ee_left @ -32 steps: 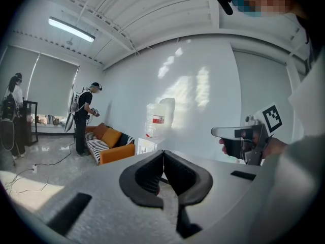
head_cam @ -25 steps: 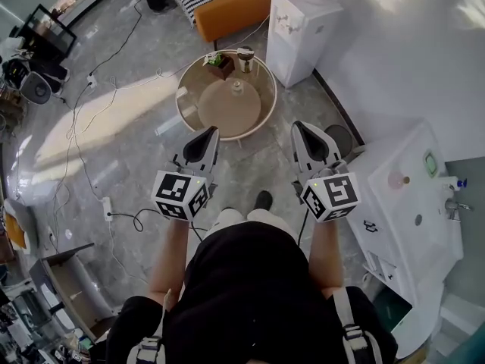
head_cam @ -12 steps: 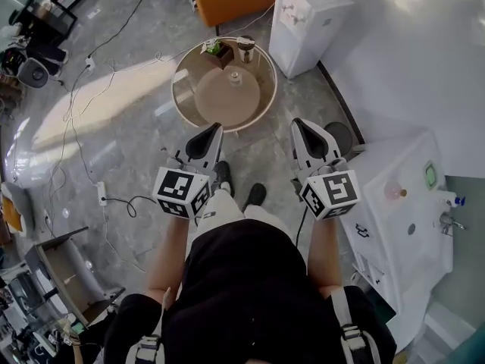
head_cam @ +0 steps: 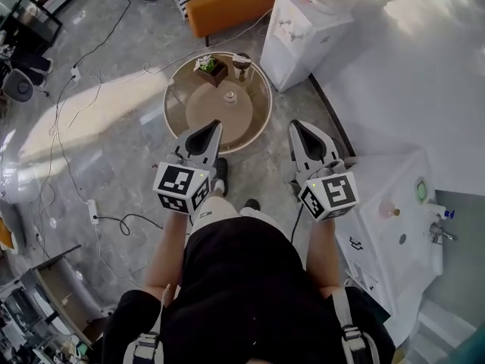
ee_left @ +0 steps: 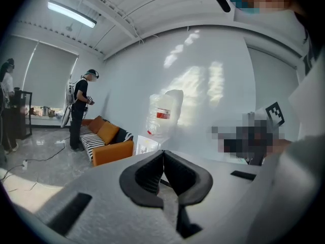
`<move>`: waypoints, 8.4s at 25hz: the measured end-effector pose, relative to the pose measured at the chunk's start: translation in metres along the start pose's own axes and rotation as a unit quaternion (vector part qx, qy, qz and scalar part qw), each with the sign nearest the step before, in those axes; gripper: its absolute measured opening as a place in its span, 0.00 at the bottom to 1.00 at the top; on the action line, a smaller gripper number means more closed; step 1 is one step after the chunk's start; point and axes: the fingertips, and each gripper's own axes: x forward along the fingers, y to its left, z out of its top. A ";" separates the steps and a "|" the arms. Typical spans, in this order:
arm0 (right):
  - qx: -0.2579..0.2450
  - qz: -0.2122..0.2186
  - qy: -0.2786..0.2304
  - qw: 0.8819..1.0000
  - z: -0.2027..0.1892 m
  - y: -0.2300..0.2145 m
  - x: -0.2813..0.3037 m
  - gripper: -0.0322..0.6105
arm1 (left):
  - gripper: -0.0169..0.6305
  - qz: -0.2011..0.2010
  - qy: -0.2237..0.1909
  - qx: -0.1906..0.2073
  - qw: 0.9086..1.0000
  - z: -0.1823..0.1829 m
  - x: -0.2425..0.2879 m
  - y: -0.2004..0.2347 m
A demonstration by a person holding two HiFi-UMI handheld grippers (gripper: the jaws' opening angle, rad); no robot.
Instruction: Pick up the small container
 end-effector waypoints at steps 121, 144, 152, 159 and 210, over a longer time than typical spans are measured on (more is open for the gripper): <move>0.157 -0.091 0.196 0.964 -0.392 -0.147 0.290 0.05 | 0.56 -0.030 0.161 0.077 0.983 -0.497 0.383 0.235; 0.088 -0.043 0.151 0.984 -0.247 -0.115 0.277 0.06 | 0.56 0.019 0.115 0.074 0.990 -0.291 0.286 0.219; 0.054 -0.016 0.126 0.990 -0.179 -0.083 0.221 0.05 | 0.56 0.048 0.105 0.040 0.992 -0.199 0.217 0.174; 0.051 -0.003 0.090 0.995 -0.126 -0.059 0.155 0.05 | 0.56 0.077 0.090 0.002 0.993 -0.138 0.150 0.118; -0.054 0.145 -0.023 0.988 0.082 0.050 0.063 0.05 | 0.56 0.110 0.016 0.022 0.994 0.079 -0.053 0.004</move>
